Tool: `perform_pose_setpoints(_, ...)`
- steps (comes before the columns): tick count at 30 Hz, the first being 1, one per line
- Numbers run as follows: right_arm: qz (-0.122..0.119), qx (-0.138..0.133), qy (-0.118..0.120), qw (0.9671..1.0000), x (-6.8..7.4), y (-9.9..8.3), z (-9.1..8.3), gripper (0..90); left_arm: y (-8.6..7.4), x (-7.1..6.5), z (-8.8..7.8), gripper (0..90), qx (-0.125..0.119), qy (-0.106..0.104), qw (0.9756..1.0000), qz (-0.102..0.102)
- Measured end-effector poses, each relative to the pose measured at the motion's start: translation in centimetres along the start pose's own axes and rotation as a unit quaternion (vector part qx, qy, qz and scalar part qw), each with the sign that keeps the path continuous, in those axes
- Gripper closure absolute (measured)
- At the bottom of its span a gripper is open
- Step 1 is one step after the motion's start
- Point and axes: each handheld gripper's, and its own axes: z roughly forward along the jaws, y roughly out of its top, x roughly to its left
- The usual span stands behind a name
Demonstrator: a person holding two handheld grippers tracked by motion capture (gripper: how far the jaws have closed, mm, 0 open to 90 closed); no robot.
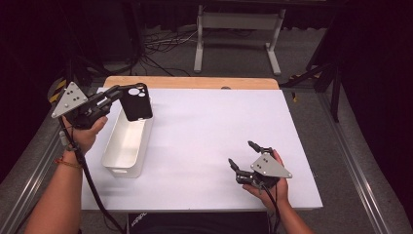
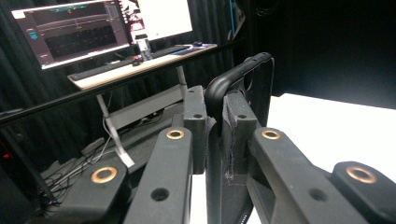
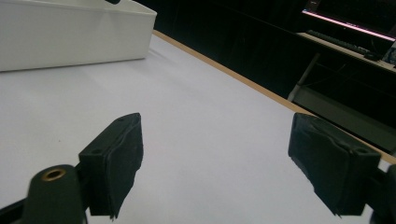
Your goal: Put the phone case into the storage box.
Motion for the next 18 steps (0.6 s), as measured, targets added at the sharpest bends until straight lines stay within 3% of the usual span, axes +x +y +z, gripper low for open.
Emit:
perform_pose_setpoints(5,-0.001,0.0,0.006,1.0,0.1,-0.1,-0.1,18.9,-0.2,0.7,-0.2,82.3,-0.006,0.0,1.0,-0.001)
perform_pose_setpoints(18,-0.008,0.003,0.013,0.9999,0.3,-0.1,0.0,18.8,-0.9,2.1,0.5,82.4,0.004,0.017,0.9998,-0.005)
